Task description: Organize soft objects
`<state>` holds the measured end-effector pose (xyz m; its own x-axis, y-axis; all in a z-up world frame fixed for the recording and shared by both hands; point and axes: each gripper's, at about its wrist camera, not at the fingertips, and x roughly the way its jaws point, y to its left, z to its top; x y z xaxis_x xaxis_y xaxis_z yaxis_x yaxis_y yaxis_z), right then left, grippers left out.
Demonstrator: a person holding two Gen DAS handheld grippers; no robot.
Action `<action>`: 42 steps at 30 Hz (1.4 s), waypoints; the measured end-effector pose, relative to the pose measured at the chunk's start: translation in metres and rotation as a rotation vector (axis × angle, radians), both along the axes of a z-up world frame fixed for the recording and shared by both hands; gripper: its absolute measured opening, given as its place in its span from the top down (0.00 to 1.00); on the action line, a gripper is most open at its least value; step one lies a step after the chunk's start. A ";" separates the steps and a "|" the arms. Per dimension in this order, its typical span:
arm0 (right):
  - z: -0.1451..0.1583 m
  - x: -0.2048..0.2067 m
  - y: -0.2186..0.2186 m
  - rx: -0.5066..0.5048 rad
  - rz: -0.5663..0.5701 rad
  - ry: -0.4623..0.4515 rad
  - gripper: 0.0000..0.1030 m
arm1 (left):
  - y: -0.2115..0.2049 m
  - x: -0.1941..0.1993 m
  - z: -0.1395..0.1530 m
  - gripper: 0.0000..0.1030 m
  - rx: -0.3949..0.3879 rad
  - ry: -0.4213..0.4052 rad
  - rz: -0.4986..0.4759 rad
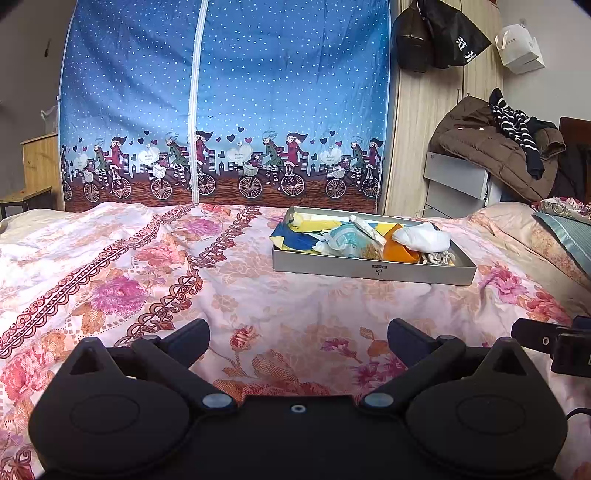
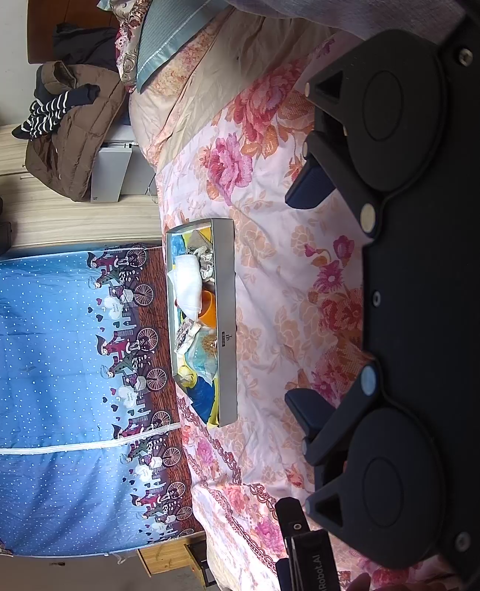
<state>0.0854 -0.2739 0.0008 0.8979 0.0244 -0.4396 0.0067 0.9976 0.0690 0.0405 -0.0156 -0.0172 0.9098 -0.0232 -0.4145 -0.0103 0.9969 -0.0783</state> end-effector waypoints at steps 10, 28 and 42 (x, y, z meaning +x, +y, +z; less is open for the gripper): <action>0.000 0.000 0.001 0.000 0.000 0.002 0.00 | 0.000 0.000 0.000 0.01 0.000 0.001 0.000; 0.000 0.000 0.001 0.000 -0.001 0.003 0.00 | -0.001 0.001 0.000 0.01 0.004 0.002 -0.002; 0.000 0.000 0.001 0.000 -0.001 0.004 0.00 | -0.002 0.000 0.000 0.01 0.004 -0.007 -0.011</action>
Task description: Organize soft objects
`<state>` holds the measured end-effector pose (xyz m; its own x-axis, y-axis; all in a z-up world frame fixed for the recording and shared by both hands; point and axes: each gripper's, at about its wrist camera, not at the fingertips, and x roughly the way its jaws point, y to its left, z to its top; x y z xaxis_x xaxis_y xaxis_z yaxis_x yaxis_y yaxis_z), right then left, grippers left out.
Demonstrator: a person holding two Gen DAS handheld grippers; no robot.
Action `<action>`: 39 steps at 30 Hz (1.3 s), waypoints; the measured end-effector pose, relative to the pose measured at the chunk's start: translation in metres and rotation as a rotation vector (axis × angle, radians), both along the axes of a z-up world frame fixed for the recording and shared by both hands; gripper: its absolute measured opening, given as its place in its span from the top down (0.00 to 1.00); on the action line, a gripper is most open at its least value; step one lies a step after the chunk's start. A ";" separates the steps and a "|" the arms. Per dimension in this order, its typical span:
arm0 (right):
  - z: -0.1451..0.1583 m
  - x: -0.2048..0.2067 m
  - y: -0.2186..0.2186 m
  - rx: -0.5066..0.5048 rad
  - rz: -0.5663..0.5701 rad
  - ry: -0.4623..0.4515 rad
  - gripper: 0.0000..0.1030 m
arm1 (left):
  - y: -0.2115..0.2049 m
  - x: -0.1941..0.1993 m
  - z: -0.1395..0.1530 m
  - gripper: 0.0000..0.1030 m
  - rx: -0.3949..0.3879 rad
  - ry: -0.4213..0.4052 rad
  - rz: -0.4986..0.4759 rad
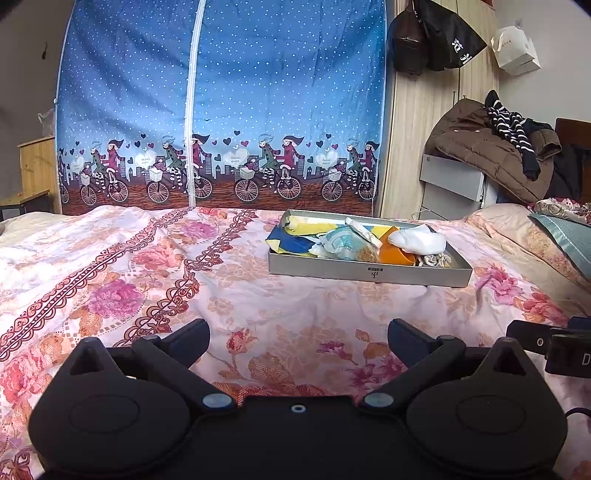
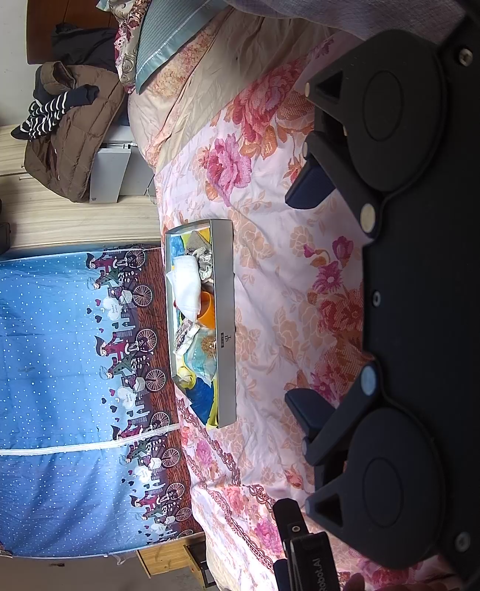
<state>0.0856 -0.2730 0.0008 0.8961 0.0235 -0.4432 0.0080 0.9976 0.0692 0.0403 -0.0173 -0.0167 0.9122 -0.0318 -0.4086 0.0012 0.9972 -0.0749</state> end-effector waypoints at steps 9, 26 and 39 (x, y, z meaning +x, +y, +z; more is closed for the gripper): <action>-0.001 0.001 0.001 0.000 -0.001 0.003 0.00 | -0.001 0.001 0.002 0.01 0.015 0.030 -0.007; -0.002 0.002 0.002 -0.002 -0.002 0.008 0.00 | -0.008 0.001 0.002 0.01 0.016 0.057 -0.054; -0.002 0.002 0.002 -0.002 -0.003 0.009 0.00 | -0.008 0.002 0.002 0.01 0.023 0.057 -0.055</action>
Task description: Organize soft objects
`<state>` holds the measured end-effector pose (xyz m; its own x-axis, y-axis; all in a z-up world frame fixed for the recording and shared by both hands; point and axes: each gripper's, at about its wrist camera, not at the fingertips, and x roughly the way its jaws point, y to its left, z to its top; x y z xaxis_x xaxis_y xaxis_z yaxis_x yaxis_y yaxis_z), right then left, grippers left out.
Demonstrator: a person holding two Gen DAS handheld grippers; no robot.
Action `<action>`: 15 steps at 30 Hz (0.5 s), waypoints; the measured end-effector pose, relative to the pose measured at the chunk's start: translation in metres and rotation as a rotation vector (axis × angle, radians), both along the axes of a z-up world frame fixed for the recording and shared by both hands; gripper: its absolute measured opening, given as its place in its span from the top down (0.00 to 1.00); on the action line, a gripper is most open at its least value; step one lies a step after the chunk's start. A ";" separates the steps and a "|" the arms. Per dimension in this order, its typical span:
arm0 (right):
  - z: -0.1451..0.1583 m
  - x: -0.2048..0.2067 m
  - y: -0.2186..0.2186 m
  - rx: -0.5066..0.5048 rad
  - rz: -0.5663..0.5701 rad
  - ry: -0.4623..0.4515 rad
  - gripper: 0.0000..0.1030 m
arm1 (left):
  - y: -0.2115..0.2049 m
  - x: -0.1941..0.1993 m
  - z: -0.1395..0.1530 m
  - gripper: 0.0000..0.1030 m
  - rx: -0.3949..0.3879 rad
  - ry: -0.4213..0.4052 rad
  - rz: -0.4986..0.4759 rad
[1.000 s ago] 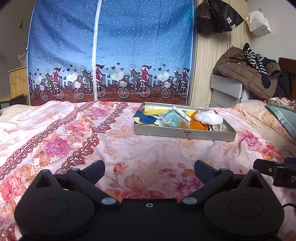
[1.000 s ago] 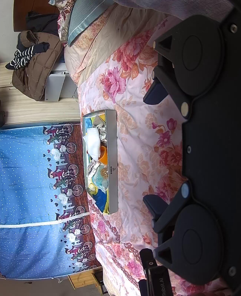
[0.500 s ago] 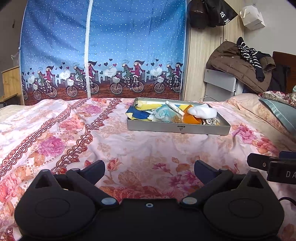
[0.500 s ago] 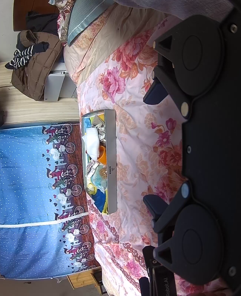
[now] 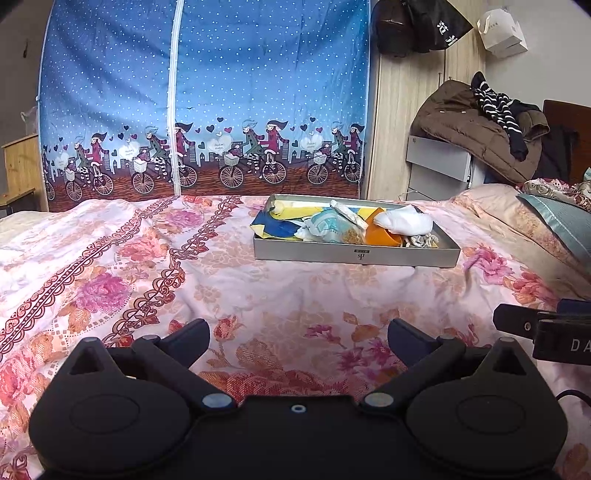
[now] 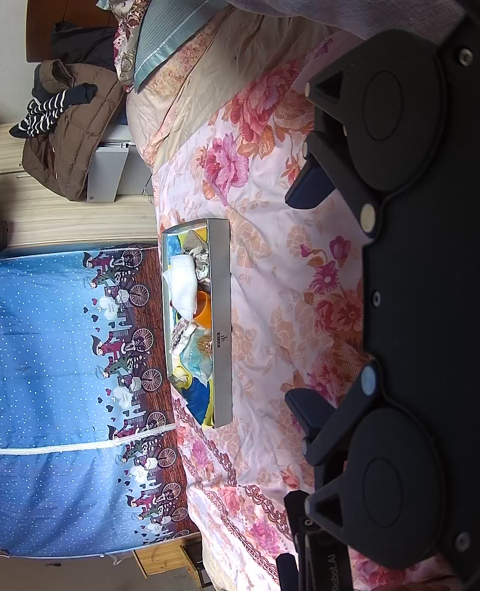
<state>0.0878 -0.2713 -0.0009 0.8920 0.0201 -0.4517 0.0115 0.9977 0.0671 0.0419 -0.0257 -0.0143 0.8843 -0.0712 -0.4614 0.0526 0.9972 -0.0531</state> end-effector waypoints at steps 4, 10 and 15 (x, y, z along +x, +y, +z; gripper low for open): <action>0.000 0.000 0.000 0.000 0.000 0.000 0.00 | 0.000 0.000 0.000 0.01 0.000 0.000 0.000; 0.000 0.000 0.000 0.000 0.000 0.001 0.00 | 0.000 0.000 0.000 0.01 0.001 0.000 0.000; 0.000 0.000 0.000 0.000 0.000 0.001 0.00 | 0.000 0.000 0.000 0.01 0.000 0.000 -0.001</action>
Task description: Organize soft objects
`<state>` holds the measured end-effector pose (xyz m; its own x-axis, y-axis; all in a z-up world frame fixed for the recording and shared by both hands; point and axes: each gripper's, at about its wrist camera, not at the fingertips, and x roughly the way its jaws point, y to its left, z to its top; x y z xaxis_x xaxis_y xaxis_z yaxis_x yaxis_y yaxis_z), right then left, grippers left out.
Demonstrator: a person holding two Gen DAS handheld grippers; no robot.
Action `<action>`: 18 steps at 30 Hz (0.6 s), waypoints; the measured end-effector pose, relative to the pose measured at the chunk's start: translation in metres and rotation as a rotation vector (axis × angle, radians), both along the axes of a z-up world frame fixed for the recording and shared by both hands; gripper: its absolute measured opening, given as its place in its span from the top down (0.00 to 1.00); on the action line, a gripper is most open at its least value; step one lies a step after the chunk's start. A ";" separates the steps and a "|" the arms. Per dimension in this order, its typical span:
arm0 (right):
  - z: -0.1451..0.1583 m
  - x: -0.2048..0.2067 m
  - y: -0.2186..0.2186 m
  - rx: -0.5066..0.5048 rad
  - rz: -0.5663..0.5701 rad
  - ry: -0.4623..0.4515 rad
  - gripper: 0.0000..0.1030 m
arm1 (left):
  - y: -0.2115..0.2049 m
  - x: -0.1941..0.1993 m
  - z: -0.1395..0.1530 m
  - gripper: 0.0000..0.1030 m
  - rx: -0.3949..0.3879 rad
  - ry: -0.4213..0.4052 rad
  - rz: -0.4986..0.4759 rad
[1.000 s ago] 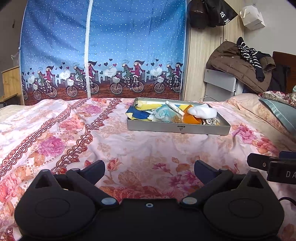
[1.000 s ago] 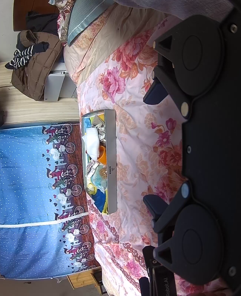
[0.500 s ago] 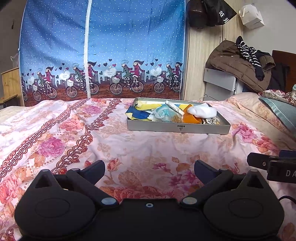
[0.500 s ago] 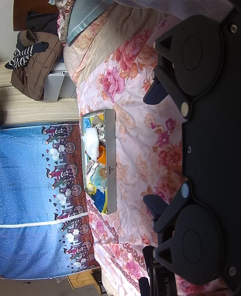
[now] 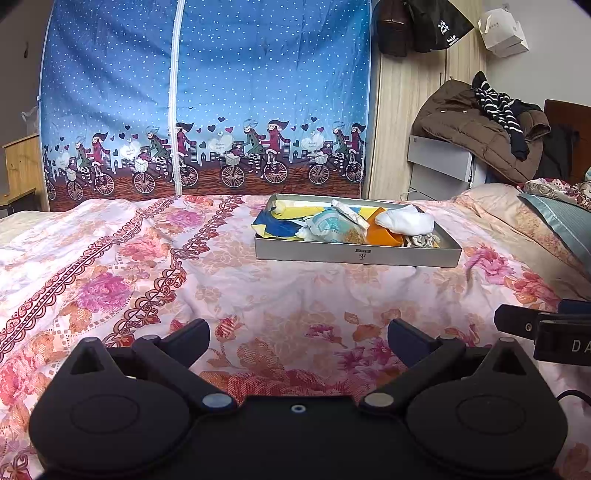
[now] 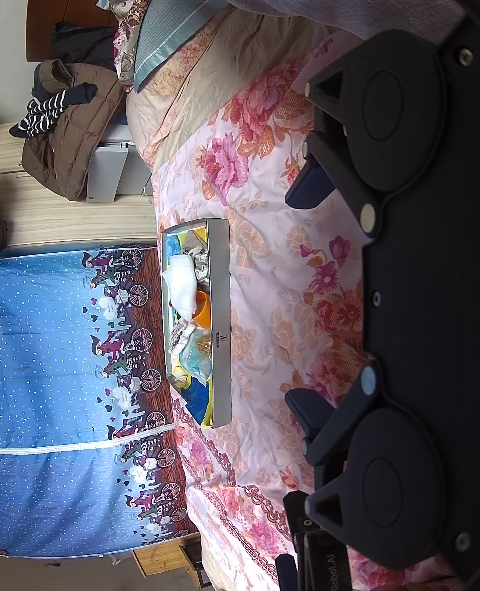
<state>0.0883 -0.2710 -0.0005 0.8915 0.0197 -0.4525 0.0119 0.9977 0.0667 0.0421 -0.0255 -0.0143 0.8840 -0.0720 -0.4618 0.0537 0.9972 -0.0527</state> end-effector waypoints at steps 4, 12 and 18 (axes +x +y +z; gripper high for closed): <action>0.000 0.000 0.000 0.000 0.000 0.000 0.00 | 0.000 0.000 0.000 0.01 0.001 0.000 0.000; -0.001 -0.001 0.000 -0.001 0.000 0.002 0.00 | 0.000 0.000 0.000 0.01 0.003 0.000 0.001; -0.001 -0.001 0.001 -0.001 0.000 0.003 0.00 | 0.000 0.000 0.000 0.01 0.002 0.000 0.001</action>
<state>0.0875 -0.2703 -0.0015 0.8902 0.0189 -0.4551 0.0122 0.9978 0.0654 0.0421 -0.0258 -0.0143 0.8841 -0.0703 -0.4620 0.0528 0.9973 -0.0507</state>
